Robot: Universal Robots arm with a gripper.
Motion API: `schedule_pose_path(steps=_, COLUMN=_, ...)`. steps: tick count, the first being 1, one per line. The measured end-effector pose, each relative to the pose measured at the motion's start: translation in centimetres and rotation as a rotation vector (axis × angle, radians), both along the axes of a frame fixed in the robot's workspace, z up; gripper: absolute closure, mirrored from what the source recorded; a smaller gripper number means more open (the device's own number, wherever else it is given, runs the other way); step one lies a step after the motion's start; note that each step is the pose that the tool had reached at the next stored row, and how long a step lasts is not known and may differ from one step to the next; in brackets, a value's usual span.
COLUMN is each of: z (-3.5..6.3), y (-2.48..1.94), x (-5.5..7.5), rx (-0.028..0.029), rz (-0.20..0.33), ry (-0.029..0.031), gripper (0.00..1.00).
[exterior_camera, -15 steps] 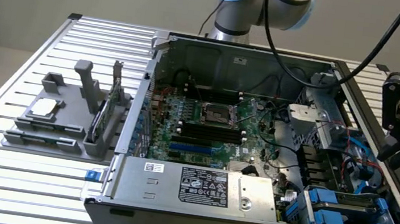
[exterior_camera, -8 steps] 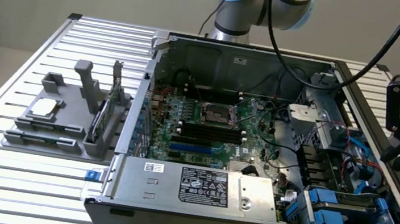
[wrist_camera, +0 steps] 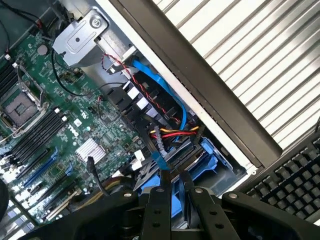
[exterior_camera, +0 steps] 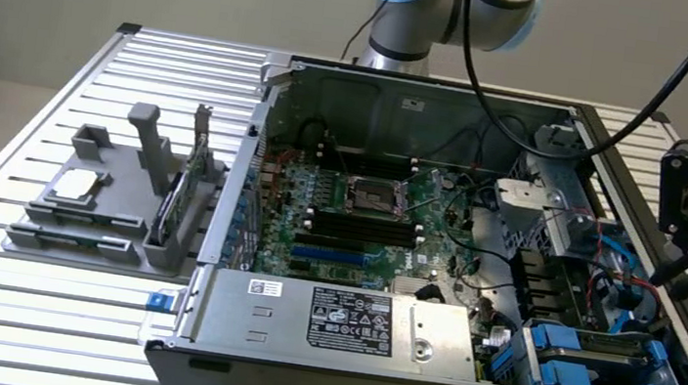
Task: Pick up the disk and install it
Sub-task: 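Insert the first disk wire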
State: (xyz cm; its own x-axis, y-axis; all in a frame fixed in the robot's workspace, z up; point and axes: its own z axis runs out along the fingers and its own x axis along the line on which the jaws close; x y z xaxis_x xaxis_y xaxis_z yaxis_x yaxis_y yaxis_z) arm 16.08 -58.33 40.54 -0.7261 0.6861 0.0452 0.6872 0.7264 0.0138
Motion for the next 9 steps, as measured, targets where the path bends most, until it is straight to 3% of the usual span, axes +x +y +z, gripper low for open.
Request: schedule_pose_path(steps=9, z=-1.53, y=0.00, x=1.1, rx=0.0000, rz=-0.053, ry=0.0000, gripper=0.78)
